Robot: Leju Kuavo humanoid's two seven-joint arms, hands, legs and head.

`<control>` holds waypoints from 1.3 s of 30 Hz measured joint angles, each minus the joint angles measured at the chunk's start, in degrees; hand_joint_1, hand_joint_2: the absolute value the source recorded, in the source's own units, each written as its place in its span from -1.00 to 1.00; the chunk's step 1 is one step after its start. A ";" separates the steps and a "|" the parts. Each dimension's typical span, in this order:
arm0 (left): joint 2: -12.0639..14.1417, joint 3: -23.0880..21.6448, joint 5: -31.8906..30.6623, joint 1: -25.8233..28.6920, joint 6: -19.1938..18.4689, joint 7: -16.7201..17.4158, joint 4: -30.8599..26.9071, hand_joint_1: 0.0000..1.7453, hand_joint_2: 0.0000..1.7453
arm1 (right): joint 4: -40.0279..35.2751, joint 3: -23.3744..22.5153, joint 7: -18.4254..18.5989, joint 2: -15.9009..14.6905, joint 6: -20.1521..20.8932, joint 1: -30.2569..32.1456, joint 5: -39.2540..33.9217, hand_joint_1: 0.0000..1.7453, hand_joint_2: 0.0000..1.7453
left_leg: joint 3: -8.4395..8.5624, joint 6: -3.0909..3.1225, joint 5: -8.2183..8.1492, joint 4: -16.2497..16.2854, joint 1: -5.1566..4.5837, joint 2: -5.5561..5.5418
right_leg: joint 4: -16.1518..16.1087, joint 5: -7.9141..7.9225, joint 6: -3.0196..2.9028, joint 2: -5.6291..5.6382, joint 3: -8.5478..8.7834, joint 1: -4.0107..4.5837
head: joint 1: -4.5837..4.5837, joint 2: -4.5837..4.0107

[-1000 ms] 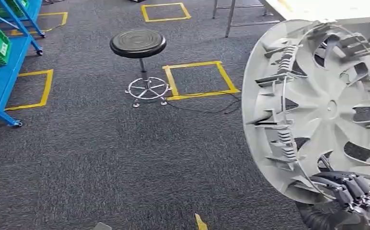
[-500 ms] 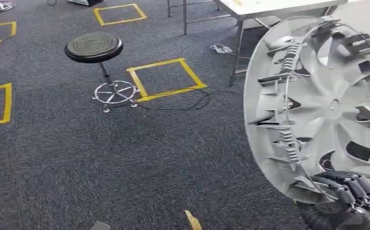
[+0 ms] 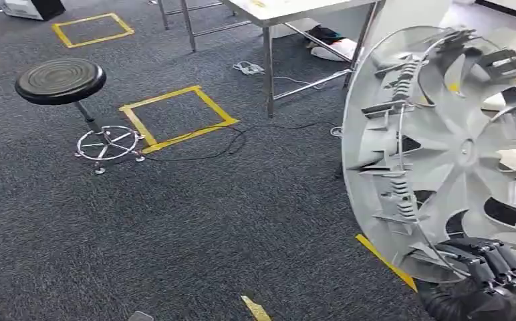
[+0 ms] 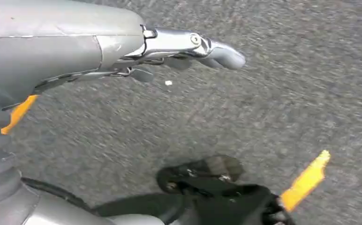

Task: Take the parts from the cabinet and place them on the table.

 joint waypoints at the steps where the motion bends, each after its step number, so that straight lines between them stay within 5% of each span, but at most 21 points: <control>1: -0.02 0.09 0.00 -0.16 0.00 0.00 0.00 -1.00 1.00 | -0.04 0.00 0.46 0.00 0.00 0.39 0.35 1.00 1.00 | 0.08 0.64 0.43 -0.74 0.42 0.95 | 0.40 -0.43 0.14 -0.70 -0.66 0.01 | -0.07 0.00; 2: 0.07 0.24 0.00 -0.26 0.00 -0.02 0.00 -1.00 1.00 | -0.11 0.00 0.70 0.00 0.00 0.59 0.61 1.00 1.00 | 0.18 0.86 0.52 -0.89 0.34 1.52 | 1.88 -1.64 0.37 -4.32 -1.34 0.32 | 0.31 0.00; 3: 0.00 0.33 0.00 -0.20 0.00 0.00 0.00 -1.00 1.00 | -0.13 0.02 0.83 0.00 0.00 0.39 0.65 1.00 1.00 | 0.13 1.09 0.53 -0.87 0.28 2.19 | 5.16 -3.64 0.64 -6.15 -2.97 0.31 | 0.55 0.00; 5: 0.07 0.44 0.00 0.00 0.00 0.00 0.00 -1.00 1.00 | -0.13 0.07 0.85 0.00 0.00 0.43 0.92 1.00 1.00 | 0.06 1.20 0.45 -0.84 0.16 3.94 | 14.41 -7.71 1.10 -7.26 -7.32 0.15 | 0.48 0.00; 7: 0.07 0.48 -0.02 0.08 0.00 0.00 0.02 -1.00 1.00 | -0.13 0.07 0.94 0.00 0.00 0.55 0.94 1.00 1.00 | 0.07 1.21 0.35 -0.82 0.15 5.63 | 17.88 -7.87 1.40 -7.39 -9.05 -0.07 | 0.50 0.00; 9: 0.02 0.48 -0.02 -0.14 0.00 0.00 0.02 -1.00 1.00 | -0.13 0.07 1.00 0.00 0.00 0.71 0.94 1.00 1.00 | 0.25 1.01 0.17 -0.82 0.16 6.88 | 10.73 -3.63 1.42 -8.14 -5.19 -0.17 | 0.52 0.00; 11: 0.00 0.52 -0.02 -0.17 0.00 0.00 0.00 -1.00 1.00 | -0.15 0.07 1.03 0.00 0.00 0.61 0.89 1.00 1.00 | 0.78 0.53 -0.16 -0.83 0.04 7.95 | 0.49 -0.88 1.24 -11.95 0.48 0.00 | 0.52 0.00; 16: -0.02 0.61 -0.02 -0.45 0.00 0.00 0.00 -1.00 1.00 | -0.37 0.02 1.07 0.00 0.00 0.87 0.91 1.00 1.00 | 1.48 -1.04 -0.69 -0.85 -0.31 10.45 | -0.34 -0.72 -0.81 -9.33 1.12 0.40 | 0.46 0.00; 18: 0.00 0.63 -0.02 -0.55 0.00 -0.02 0.02 -1.00 1.00 | -0.57 0.02 1.02 0.00 0.00 1.01 0.94 1.00 1.00 | 0.08 -1.47 -3.65 3.03 0.06 5.87 | -0.49 -0.49 -1.45 -8.50 1.22 0.02 | -0.02 0.00; 21: 0.00 0.85 -0.02 -0.14 0.00 0.00 0.02 -1.00 1.00 | -0.59 0.02 1.03 0.00 0.00 0.88 0.94 1.00 1.00 | -6.21 -1.59 -9.21 16.50 0.11 3.70 | -0.45 -0.42 -1.83 -6.31 1.16 0.15 | -0.07 0.00; 23: -0.02 0.90 -0.02 0.03 0.00 0.00 0.02 -1.00 1.00 | -0.59 0.04 1.03 0.00 0.00 0.95 0.94 1.00 1.00 | -6.34 -1.32 -6.83 15.83 0.11 3.60 | -0.41 -0.42 -1.83 -4.63 1.30 0.30 | -0.07 0.00; 25: 0.00 0.90 -0.02 -0.09 0.00 0.00 0.02 -1.00 1.00 | -0.59 0.02 1.05 0.00 0.00 0.95 0.94 1.00 1.00 | -2.72 -0.70 -1.22 6.98 0.10 2.51 | -0.34 -0.42 -1.80 -3.06 1.52 0.34 | -0.07 0.00; 26: 0.07 0.92 -0.02 -0.03 0.00 0.00 0.02 -1.00 1.00 | -0.59 0.04 1.03 0.00 0.00 0.95 0.94 1.00 1.00 | -0.91 -0.38 0.91 2.46 0.11 0.10 | -0.31 -0.41 -1.76 -2.46 1.46 0.24 | -0.04 0.00; 27: 0.37 0.96 -0.02 -0.05 0.00 0.00 0.04 -1.00 1.00 | -0.59 0.02 1.05 0.00 0.00 0.86 0.94 1.00 1.00 | -0.35 0.06 0.59 0.50 0.30 -3.20 | 0.10 -0.51 -1.45 -1.83 1.11 0.52 | 0.06 0.00; 29: 0.31 0.96 0.00 -0.04 0.00 0.09 0.04 -1.00 1.00 | -0.61 0.07 1.18 0.00 0.00 0.90 1.07 1.00 1.00 | -0.25 -0.18 0.41 -0.18 0.02 -2.10 | 0.21 -0.15 -0.70 -0.40 0.18 -0.13 | 0.06 0.00; 31: 0.31 1.00 0.00 -0.16 0.00 0.11 0.04 -1.00 1.00 | -0.65 0.04 1.57 0.00 0.00 1.25 1.26 1.00 1.00 | -0.06 0.38 0.76 -0.83 0.22 -0.72 | -0.12 0.14 0.14 1.02 -0.73 -0.09 | 0.04 0.00; 33: 0.33 1.09 -0.11 -0.28 -0.02 0.24 0.04 -1.00 1.00 | -0.81 0.04 1.99 0.00 0.00 1.34 1.64 1.00 1.00 | 0.11 0.92 1.05 -1.33 0.44 0.90 | 2.36 -1.93 0.48 -4.45 -1.67 0.16 | 0.48 0.00; 34: 0.31 1.14 -0.48 -0.20 -0.18 0.64 0.04 -1.00 1.00 | -0.87 0.09 2.14 0.00 0.00 1.07 1.95 1.00 1.00 | 0.09 1.13 1.00 -1.31 0.39 1.92 | 6.22 -4.20 0.73 -6.01 -3.53 0.04 | 0.55 0.00; 36: 0.33 1.18 -1.03 -0.07 -0.37 1.16 0.09 -1.00 1.00 | -0.94 0.09 2.86 0.00 0.00 1.45 2.95 1.00 1.00 | 0.10 1.13 0.90 -1.27 0.32 3.91 | 15.16 -7.85 1.28 -7.16 -7.83 -0.19 | 0.48 0.00; 37: 0.35 1.18 -1.14 -0.12 -0.39 1.27 0.13 -1.00 1.00 | -0.94 0.09 3.28 0.00 0.00 1.77 3.21 1.00 1.00 | 0.11 1.10 0.82 -1.26 0.32 4.80 | 16.92 -7.91 1.47 -7.39 -8.76 -0.30 | 0.55 0.00; 39: 0.35 1.16 -1.72 -0.65 -0.57 1.27 0.30 -1.00 1.00 | -0.94 0.13 4.60 -0.07 0.00 2.52 3.58 1.00 1.00 | 0.29 0.88 0.62 -1.26 0.37 6.10 | 12.76 -4.58 1.69 -7.90 -6.46 -0.53 | 0.52 0.00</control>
